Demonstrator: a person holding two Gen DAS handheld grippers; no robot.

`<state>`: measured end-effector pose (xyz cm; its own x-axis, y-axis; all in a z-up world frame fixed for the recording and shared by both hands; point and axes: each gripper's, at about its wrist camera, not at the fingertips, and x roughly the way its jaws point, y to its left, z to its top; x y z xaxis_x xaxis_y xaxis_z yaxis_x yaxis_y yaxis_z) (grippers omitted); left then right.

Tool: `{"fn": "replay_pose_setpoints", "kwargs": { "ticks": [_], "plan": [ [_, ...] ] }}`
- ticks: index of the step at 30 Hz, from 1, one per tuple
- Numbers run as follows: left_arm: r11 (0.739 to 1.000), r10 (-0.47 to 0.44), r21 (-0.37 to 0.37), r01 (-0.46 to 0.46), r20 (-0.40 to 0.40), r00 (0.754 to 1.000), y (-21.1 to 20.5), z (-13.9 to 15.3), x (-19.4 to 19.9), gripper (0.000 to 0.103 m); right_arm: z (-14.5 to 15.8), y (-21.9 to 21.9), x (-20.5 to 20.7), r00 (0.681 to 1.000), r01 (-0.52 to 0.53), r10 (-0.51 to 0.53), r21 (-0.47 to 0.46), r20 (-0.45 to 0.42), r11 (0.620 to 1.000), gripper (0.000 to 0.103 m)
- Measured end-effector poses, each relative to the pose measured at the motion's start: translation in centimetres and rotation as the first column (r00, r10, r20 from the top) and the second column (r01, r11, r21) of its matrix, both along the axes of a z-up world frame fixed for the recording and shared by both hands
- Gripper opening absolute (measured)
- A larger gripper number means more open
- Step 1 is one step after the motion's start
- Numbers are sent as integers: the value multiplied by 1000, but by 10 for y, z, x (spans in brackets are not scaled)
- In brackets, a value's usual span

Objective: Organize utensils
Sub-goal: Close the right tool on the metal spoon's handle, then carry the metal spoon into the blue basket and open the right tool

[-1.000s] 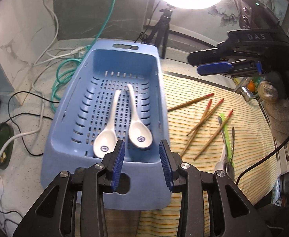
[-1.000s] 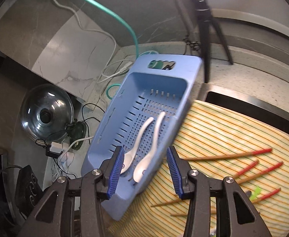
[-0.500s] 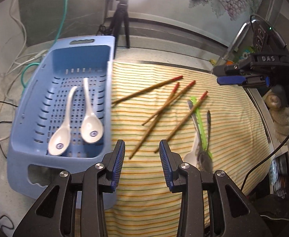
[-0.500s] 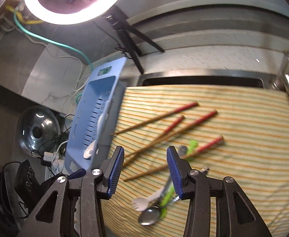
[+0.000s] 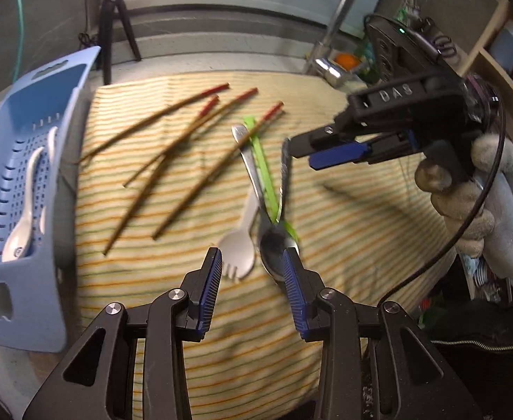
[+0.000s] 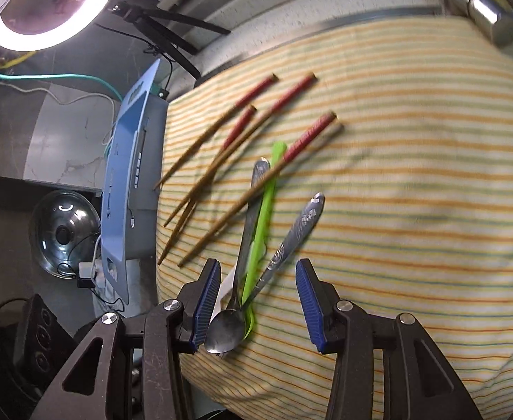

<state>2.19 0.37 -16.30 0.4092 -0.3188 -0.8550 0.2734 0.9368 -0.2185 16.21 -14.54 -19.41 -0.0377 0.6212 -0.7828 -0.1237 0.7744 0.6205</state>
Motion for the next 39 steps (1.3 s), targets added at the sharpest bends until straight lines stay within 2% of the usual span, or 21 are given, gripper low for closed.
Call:
{"fn": "replay_pose_setpoints", "kwargs": {
  "ticks": [5,8,18,21,25,29,31,39],
  "plan": [
    [1000,-14,-3,14,-19,1000,-11,-7,-3,35,-15,4,-4,998,7,-5,36,-59,999,36],
    [1000,-19,25,19,-20,1000,-19,-12,-2,42,-20,8,-5,996,17,-12,56,-89,998,33],
    [994,-46,96,47,-13,999,-34,-26,6,43,-25,15,-7,995,42,-40,25,-91,999,29],
    [991,-65,119,64,3,998,-38,-27,5,43,-26,20,-5,995,49,-49,0,-86,999,23],
    [989,-80,122,78,12,997,-38,-28,5,43,-25,25,-3,996,42,-44,-30,-79,999,18],
    [989,-83,122,80,22,996,-37,-29,5,36,-25,26,-2,996,42,-46,-47,-76,998,13],
    [990,-86,113,83,21,996,-36,-28,5,33,-25,28,-2,996,46,-50,-49,-78,998,11],
    [995,-75,72,73,24,997,-33,-22,0,33,-18,26,-5,995,51,-54,-41,-82,998,10]
  ]
}}
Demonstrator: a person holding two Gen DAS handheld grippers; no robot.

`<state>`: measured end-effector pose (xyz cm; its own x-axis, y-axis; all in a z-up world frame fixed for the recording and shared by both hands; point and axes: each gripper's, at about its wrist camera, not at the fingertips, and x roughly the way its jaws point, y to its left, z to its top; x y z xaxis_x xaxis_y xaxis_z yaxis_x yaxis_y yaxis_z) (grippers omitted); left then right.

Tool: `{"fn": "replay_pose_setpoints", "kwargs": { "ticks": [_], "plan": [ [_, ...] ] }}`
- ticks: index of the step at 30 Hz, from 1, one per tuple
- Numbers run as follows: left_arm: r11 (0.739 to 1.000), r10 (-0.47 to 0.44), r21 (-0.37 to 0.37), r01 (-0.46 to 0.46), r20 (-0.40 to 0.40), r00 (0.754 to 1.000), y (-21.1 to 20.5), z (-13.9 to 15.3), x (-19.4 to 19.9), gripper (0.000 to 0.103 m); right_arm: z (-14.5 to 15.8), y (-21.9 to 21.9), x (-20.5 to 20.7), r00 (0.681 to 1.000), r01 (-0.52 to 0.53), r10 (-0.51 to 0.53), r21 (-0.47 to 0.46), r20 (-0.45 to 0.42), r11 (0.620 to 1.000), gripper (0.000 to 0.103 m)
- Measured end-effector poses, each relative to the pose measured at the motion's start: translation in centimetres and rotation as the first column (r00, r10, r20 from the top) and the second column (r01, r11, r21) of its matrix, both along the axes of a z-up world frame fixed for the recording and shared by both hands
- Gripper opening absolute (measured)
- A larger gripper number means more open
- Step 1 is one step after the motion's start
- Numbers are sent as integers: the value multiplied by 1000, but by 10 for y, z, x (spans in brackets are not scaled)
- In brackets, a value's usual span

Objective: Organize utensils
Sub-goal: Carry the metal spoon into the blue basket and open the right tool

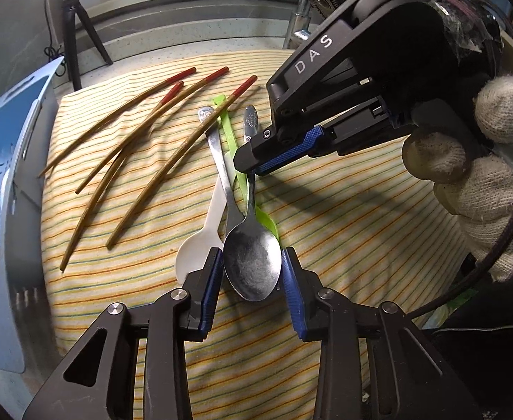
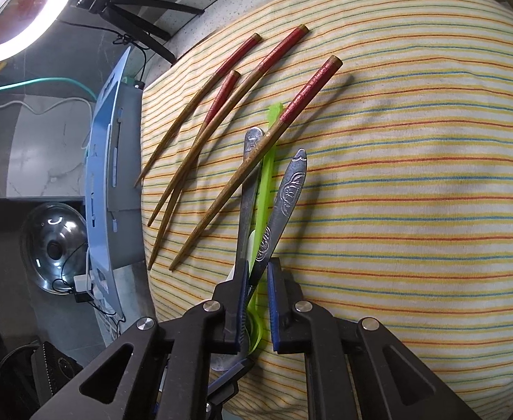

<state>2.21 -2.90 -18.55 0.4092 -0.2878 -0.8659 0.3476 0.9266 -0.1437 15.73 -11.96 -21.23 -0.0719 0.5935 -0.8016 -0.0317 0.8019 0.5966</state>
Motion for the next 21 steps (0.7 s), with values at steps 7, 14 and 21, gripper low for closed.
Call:
{"fn": "replay_pose_setpoints", "kwargs": {
  "ticks": [7,14,21],
  "plan": [
    [999,15,-34,-14,26,1000,5,15,-6,33,17,-1,-3,1000,-7,6,23,18,1000,9],
    [996,63,-66,-59,68,996,24,34,-6,33,41,13,2,998,-27,23,59,62,998,8],
    [989,136,-82,-127,117,984,54,49,-2,33,64,49,10,992,-72,62,84,113,994,7]
  ]
}}
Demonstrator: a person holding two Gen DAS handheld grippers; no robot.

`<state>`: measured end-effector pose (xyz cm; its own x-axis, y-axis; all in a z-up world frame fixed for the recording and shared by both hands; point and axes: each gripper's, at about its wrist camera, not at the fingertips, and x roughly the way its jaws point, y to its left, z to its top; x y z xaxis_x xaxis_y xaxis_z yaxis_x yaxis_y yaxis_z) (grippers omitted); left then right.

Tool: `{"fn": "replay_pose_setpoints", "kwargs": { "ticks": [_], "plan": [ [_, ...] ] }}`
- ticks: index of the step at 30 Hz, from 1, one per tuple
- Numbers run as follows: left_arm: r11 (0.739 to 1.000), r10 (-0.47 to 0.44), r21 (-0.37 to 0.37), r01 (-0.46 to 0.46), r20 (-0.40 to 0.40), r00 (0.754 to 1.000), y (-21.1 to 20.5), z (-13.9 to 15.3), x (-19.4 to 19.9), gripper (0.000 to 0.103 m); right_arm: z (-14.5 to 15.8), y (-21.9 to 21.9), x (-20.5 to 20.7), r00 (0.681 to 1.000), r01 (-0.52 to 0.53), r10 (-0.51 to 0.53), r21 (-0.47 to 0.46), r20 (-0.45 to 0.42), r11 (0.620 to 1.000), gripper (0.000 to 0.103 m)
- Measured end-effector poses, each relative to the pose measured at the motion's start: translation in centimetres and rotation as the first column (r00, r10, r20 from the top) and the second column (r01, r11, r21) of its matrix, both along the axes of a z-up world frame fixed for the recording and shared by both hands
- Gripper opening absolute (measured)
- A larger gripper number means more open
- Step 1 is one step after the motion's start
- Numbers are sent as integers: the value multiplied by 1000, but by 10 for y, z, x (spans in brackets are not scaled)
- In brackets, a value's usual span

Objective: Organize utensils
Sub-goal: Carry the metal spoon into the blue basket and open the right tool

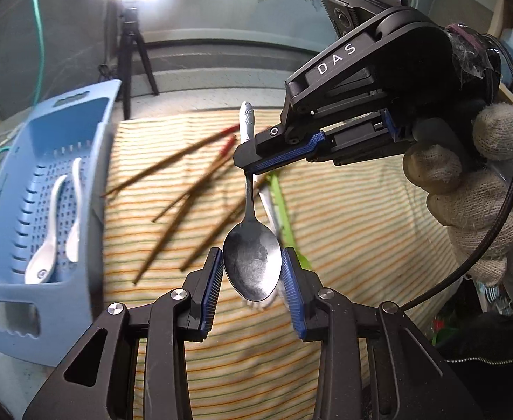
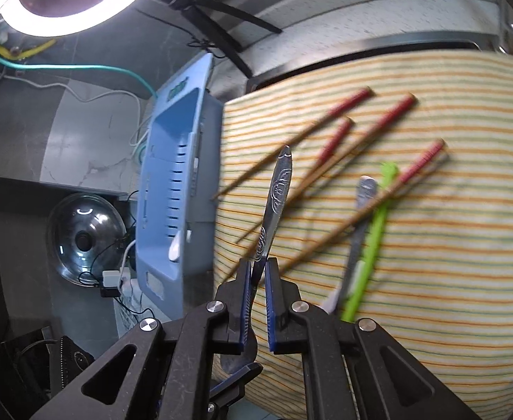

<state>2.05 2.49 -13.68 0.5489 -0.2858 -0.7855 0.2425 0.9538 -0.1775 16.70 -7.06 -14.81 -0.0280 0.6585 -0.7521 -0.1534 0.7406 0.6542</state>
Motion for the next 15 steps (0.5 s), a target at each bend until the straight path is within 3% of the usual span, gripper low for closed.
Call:
{"fn": "replay_pose_setpoints", "kwargs": {
  "ticks": [8,15],
  "plan": [
    [996,93,0,-93,37,995,53,8,7,33,23,69,9,995,-82,81,7,65,997,6],
    [987,163,0,-163,25,986,95,0,10,33,24,123,14,988,-130,129,4,81,992,6]
  ]
}}
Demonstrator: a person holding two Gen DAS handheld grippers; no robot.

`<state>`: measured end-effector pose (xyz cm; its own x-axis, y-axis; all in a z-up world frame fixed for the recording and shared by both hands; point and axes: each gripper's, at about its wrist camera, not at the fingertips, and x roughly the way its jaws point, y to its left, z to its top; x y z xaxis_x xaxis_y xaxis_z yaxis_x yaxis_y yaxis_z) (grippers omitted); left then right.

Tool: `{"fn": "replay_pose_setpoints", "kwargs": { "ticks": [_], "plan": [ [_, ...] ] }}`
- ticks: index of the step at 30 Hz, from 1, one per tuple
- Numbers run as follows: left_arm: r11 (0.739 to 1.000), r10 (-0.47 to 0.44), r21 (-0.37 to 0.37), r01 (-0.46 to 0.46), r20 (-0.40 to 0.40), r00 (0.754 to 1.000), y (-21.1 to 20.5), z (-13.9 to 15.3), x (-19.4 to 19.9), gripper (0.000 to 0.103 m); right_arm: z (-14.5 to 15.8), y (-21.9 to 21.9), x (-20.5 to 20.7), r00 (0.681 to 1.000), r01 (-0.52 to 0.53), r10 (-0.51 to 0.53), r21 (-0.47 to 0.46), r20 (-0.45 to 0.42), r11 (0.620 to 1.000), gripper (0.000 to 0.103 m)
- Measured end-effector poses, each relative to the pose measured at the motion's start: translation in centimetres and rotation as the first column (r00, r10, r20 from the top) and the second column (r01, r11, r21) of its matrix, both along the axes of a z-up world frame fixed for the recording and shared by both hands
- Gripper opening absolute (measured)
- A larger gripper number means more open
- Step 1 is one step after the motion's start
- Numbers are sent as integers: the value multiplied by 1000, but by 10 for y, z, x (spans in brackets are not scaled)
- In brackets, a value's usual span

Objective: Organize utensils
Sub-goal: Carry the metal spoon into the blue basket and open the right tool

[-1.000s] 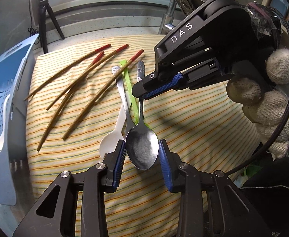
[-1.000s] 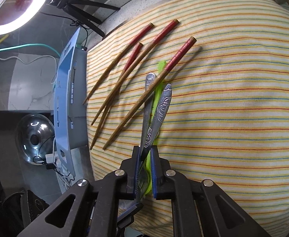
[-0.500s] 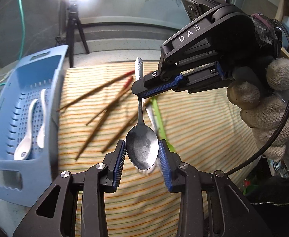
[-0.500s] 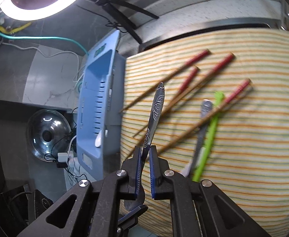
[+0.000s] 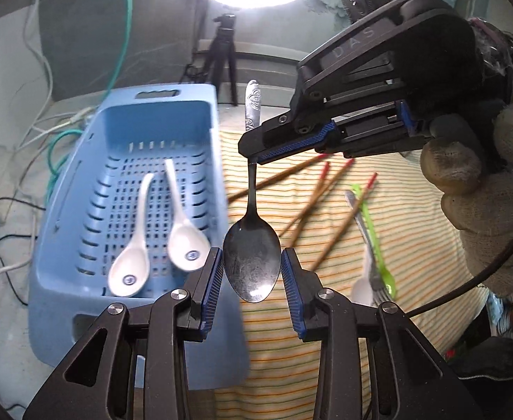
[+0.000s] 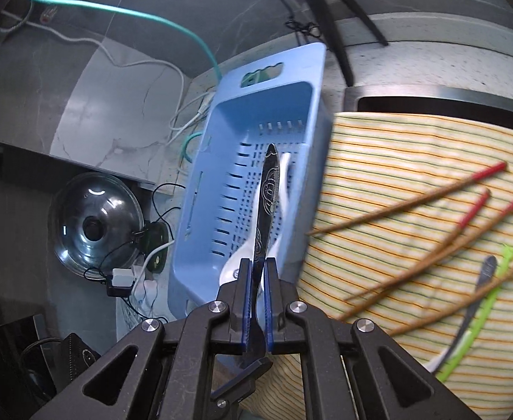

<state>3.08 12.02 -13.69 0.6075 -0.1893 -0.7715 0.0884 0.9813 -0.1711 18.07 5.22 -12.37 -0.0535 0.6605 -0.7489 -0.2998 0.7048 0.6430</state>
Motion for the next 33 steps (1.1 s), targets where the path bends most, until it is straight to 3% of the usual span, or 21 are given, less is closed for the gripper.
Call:
{"fn": "replay_pose_setpoints", "kwargs": {
  "ticks": [8,19,22,26,33],
  "plan": [
    [999,40,7,-40,-22,999,30,-11,6,33,-14,40,4,1000,-20,20,-15,-13,1000,6],
    [999,52,-2,-52,-31,998,45,-14,10,33,-20,59,7,1000,-26,26,-26,0,999,6],
    [998,66,1,-66,-38,997,47,-13,10,33,-18,61,9,1000,-18,19,-24,17,1000,11],
    [997,72,-4,-72,-42,997,52,-12,9,39,-15,57,12,999,1,0,-28,32,1000,38],
    [998,57,1,-57,-34,998,52,-9,7,39,-7,46,12,998,11,-8,-31,67,999,38]
  ]
}}
